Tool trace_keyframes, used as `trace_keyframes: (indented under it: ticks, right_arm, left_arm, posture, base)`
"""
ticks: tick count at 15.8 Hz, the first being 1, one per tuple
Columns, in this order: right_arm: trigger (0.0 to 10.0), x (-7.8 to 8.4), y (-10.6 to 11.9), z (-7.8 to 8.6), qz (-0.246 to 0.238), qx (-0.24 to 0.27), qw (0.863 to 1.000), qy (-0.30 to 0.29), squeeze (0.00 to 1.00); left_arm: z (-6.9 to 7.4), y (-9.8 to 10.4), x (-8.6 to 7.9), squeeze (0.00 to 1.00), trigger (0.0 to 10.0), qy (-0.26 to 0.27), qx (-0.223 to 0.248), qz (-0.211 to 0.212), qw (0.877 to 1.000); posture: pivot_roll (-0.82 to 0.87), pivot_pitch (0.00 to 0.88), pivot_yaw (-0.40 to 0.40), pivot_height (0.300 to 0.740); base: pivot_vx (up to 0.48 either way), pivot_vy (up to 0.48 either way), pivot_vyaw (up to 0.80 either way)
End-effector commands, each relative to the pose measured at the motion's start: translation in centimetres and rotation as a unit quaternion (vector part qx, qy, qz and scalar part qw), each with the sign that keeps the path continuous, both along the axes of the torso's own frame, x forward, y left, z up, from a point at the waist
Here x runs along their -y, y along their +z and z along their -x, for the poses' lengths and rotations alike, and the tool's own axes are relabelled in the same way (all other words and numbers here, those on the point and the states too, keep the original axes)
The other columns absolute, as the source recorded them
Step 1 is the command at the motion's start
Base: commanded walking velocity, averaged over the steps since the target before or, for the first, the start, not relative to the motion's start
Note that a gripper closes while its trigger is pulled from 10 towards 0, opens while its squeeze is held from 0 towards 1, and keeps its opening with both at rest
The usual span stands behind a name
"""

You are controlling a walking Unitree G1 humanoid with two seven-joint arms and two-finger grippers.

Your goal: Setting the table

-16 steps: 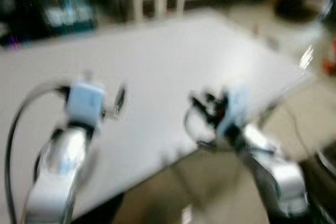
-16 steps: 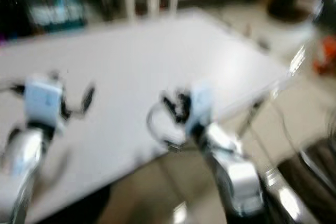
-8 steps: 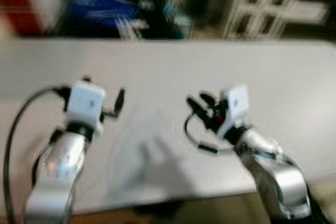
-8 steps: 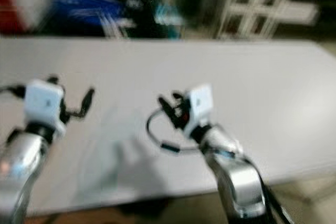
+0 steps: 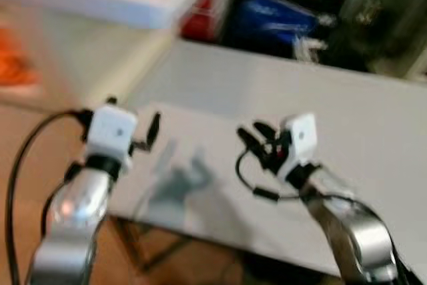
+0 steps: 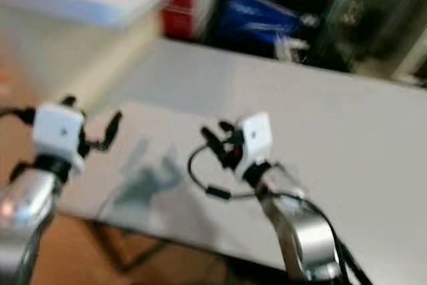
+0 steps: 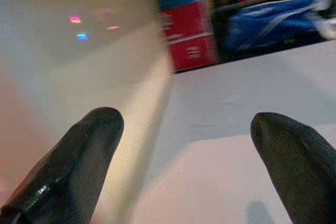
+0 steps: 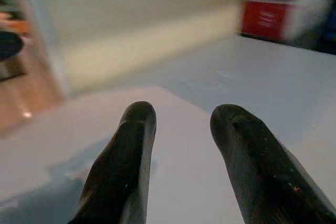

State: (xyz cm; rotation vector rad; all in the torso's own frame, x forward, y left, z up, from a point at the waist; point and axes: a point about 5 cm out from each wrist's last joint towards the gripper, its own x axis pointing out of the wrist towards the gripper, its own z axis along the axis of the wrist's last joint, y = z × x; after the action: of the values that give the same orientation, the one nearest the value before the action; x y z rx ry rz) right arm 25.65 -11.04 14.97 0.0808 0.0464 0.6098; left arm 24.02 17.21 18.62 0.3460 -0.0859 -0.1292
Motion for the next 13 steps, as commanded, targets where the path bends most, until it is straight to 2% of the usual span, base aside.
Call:
trace_keyframes:
  ticks: [1,3,5,8,10,12,13]
  right_arm:
    - [10.0,1.3,0.1,0.0,0.01,0.006,1.0,-0.017,0.0]
    - [10.0,1.8,0.3,0.3,0.0,0.018,1.0,-0.018,0.0]
    - [10.0,2.6,0.2,0.7,-0.018,0.008,1.0,-0.024,0.0]
    - [10.0,3.5,0.0,1.2,-0.009,-0.002,1.0,-0.024,0.0]
    - [10.0,3.8,0.3,0.7,-0.011,-0.006,0.998,-0.064,0.0]
    - [10.0,3.7,0.9,-0.8,-0.024,0.001,0.991,-0.132,0.0]
    - [10.0,3.7,0.9,-1.5,-0.024,-0.008,0.985,-0.171,0.0]
  left_arm:
    - [0.1,0.0,0.9,0.0,10.0,-0.019,-0.001,0.004,1.0]
    - [0.2,0.1,1.0,0.0,10.0,-0.024,0.003,0.003,1.0]
    - [0.4,0.1,1.2,0.0,10.0,-0.039,0.0,0.009,0.999]
    - [0.7,0.0,1.4,0.0,10.0,-0.055,-0.007,0.009,0.998]
    - [0.3,0.0,1.0,0.0,10.0,-0.04,-0.005,0.0,0.999]
    - [-0.7,0.4,0.1,0.0,10.0,-0.002,0.005,-0.003,1.0]
    - [-1.5,0.8,0.0,0.0,10.0,0.011,0.014,0.004,1.0]
  posture:
    - [0.04,0.0,-0.037,0.74]
    - [0.04,0.0,-0.039,0.74]
    - [0.04,0.0,-0.04,0.74]
    - [0.04,0.0,-0.036,0.74]
    - [0.04,0.0,-0.038,0.74]
    - [0.04,0.0,-0.044,0.74]
    - [0.04,0.0,-0.045,0.74]
  base:
    - [0.0,0.48,0.8]
    - [0.0,0.48,0.8]
    - [0.0,0.48,0.0]
    - [0.0,0.48,0.0]
    - [0.0,0.48,0.0]
    - [0.0,0.48,0.0]
    - [0.0,0.48,-0.8]
